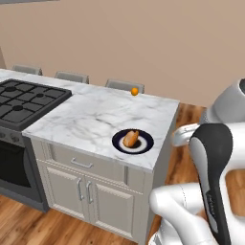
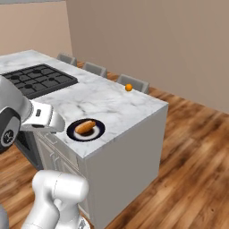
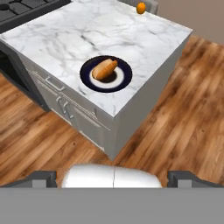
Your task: Pick the hotdog bun from the counter and place it in the microwave. Then turn on the microwave.
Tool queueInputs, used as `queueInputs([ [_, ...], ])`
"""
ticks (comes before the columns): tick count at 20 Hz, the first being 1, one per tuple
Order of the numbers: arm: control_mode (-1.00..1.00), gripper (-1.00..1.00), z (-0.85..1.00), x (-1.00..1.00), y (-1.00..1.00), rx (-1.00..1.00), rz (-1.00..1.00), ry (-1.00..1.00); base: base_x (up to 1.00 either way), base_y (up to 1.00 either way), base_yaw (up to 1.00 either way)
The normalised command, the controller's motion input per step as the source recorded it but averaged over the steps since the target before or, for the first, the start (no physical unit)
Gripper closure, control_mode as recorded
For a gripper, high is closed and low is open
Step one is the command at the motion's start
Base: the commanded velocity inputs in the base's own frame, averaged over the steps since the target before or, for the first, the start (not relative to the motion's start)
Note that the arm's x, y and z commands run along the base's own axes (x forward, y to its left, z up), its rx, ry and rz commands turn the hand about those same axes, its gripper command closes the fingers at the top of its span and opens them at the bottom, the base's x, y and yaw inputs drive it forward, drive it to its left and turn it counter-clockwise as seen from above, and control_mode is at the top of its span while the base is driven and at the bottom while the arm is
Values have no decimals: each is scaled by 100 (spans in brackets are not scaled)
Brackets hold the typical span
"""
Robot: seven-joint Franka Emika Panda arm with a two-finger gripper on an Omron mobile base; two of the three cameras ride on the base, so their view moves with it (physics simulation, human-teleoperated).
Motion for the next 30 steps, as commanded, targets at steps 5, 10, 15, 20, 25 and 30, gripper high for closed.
queueInputs([
  [5, -100, -100, 2, 40, 13, 0, -5, 0, 0, 0, 0],
  [10, -100, -100, -5, 48, 0, 8, -6, 3, 0, 0, 0],
  [15, -100, -100, -17, 47, 4, 15, -7, 5, 0, 0, 0],
  [20, -100, -100, -25, 46, 17, 8, -9, 2, 0, 0, 0],
  [25, -100, -100, -28, 41, 18, 0, -12, 0, 0, 0, 0],
  [30, -100, -100, -29, 43, 6, 0, -10, 3, 0, 0, 0],
])
